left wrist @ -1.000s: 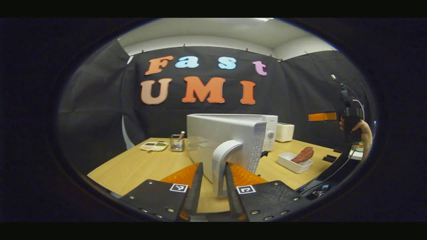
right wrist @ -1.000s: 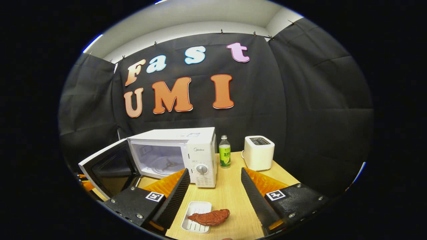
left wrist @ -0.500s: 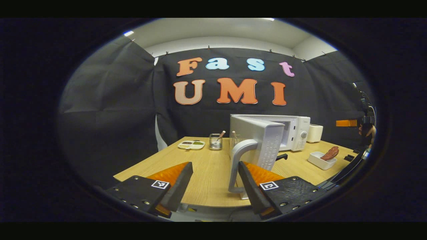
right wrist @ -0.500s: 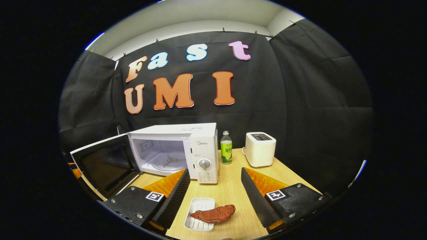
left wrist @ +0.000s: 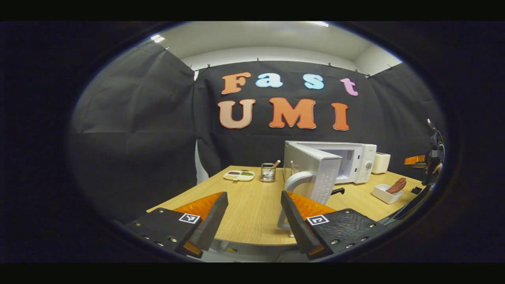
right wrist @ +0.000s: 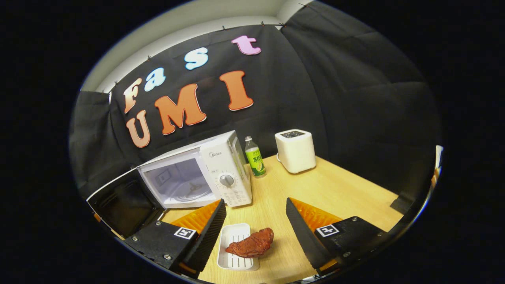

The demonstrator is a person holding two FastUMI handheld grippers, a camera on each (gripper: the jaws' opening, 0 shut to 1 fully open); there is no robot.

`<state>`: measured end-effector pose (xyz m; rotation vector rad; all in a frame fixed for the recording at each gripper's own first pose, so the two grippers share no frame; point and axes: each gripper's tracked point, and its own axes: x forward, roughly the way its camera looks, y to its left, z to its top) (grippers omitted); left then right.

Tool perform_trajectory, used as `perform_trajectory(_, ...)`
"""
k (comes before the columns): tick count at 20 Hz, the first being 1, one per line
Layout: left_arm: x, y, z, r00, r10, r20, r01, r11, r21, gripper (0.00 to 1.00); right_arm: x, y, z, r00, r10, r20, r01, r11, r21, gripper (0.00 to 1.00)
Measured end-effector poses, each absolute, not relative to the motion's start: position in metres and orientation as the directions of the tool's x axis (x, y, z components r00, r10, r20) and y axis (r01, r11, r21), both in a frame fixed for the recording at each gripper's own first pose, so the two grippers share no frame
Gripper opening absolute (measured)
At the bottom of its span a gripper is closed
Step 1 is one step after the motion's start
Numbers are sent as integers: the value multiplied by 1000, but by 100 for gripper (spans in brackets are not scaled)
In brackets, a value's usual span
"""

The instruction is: Open the microwave oven with the left hand, put the food in, and close the microwave oven.

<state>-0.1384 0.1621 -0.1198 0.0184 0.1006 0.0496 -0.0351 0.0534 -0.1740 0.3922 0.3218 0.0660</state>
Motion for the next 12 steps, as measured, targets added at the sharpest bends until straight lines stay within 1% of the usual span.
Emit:
perform_trajectory(5, -137, 182, -112, 993, 92, -76, -89, 995, 35, 82, -32, 57, -209, 913, 178, -368, 48, 847, 529, 92)
perform_trajectory(9, -131, 193, -112, 991, 114, -74, -112, 993, 33, 82, -32, 63, -231, 882, 239, -406, 89, 762, 641, 85)
perform_trajectory(10, -128, 195, -112, 990, 120, -75, -117, 993, 32, 82, -32, 67, -236, 875, 255, -411, 96, 742, 664, 82)
perform_trajectory(11, -128, 198, -113, 989, 125, -75, -123, 992, 31, 82, -34, 71, -240, 867, 273, -418, 105, 720, 686, 81)
perform_trajectory(12, -126, 199, -115, 989, 129, -78, -127, 992, 29, 82, -36, 74, -245, 855, 289, -431, 117, 701, 704, 76)
